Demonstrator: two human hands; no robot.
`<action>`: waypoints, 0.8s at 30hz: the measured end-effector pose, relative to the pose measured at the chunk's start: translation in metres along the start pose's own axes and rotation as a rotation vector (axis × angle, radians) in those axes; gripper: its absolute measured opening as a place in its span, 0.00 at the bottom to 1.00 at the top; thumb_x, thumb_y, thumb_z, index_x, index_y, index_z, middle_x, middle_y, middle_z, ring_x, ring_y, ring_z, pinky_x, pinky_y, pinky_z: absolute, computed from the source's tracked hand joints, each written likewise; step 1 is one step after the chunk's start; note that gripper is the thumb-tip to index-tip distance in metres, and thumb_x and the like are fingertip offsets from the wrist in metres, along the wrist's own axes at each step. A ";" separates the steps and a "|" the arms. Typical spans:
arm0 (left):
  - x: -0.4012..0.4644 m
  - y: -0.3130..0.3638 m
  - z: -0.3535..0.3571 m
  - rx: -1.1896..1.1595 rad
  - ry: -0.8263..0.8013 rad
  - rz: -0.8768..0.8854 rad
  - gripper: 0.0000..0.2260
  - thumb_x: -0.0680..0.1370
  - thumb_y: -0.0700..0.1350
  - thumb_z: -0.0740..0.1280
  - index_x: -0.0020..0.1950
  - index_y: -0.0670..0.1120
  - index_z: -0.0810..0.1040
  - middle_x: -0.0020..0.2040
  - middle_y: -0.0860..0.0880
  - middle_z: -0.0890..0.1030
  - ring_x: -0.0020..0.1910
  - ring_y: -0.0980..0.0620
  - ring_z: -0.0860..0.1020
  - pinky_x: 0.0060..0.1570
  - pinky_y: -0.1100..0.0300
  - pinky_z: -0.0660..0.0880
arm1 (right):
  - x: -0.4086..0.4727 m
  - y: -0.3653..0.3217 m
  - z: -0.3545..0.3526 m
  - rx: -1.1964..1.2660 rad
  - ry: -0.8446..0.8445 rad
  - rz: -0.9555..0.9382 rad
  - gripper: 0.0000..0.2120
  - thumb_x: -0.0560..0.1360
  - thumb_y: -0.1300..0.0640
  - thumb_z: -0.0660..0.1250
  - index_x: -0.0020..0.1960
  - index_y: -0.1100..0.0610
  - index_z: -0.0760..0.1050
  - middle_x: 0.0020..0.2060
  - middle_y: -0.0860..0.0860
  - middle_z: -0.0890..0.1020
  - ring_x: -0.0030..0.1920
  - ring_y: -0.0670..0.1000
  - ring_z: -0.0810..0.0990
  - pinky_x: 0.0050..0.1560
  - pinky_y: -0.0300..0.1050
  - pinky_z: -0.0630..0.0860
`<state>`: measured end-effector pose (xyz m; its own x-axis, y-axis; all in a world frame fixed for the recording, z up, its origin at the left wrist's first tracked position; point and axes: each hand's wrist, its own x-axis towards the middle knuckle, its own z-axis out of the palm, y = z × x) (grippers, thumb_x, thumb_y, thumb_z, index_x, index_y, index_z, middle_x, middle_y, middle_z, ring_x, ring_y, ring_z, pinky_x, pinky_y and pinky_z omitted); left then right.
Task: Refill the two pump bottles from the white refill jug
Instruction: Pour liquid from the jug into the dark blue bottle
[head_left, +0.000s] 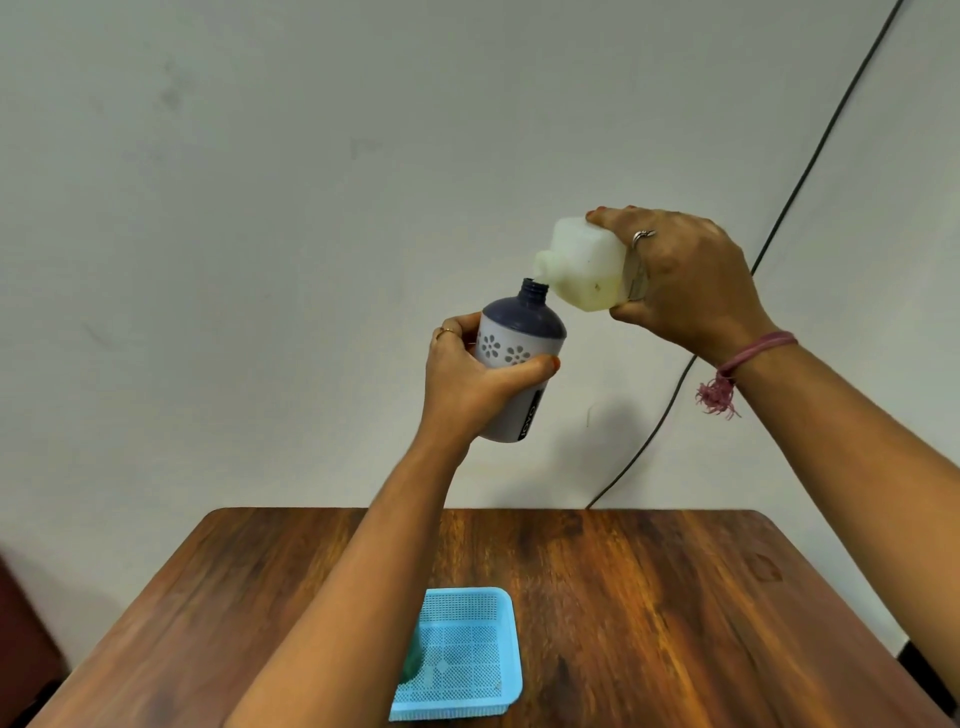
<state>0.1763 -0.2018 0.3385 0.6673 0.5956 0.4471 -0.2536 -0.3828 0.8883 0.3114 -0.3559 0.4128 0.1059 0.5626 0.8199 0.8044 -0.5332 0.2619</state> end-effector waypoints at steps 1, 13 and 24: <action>0.000 -0.001 0.000 0.000 0.001 0.000 0.31 0.63 0.46 0.80 0.60 0.47 0.69 0.53 0.50 0.76 0.45 0.56 0.78 0.38 0.66 0.74 | 0.000 0.000 0.000 -0.001 -0.002 -0.001 0.37 0.61 0.58 0.79 0.68 0.58 0.71 0.60 0.59 0.80 0.56 0.62 0.79 0.58 0.58 0.74; 0.005 -0.003 0.004 0.003 0.005 -0.004 0.31 0.63 0.47 0.80 0.60 0.48 0.69 0.54 0.49 0.76 0.46 0.56 0.77 0.37 0.67 0.74 | 0.003 0.007 0.001 -0.024 0.006 -0.027 0.37 0.61 0.59 0.79 0.68 0.58 0.71 0.60 0.59 0.79 0.57 0.62 0.79 0.59 0.58 0.73; 0.007 -0.004 0.002 0.011 0.008 0.003 0.31 0.62 0.47 0.80 0.59 0.49 0.69 0.53 0.50 0.76 0.45 0.57 0.78 0.37 0.67 0.74 | 0.006 0.006 0.000 -0.045 0.028 -0.054 0.35 0.61 0.61 0.78 0.67 0.58 0.72 0.59 0.58 0.80 0.58 0.61 0.79 0.58 0.57 0.73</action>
<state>0.1833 -0.1973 0.3382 0.6613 0.5999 0.4503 -0.2478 -0.3919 0.8860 0.3169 -0.3556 0.4188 0.0460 0.5743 0.8174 0.7811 -0.5307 0.3289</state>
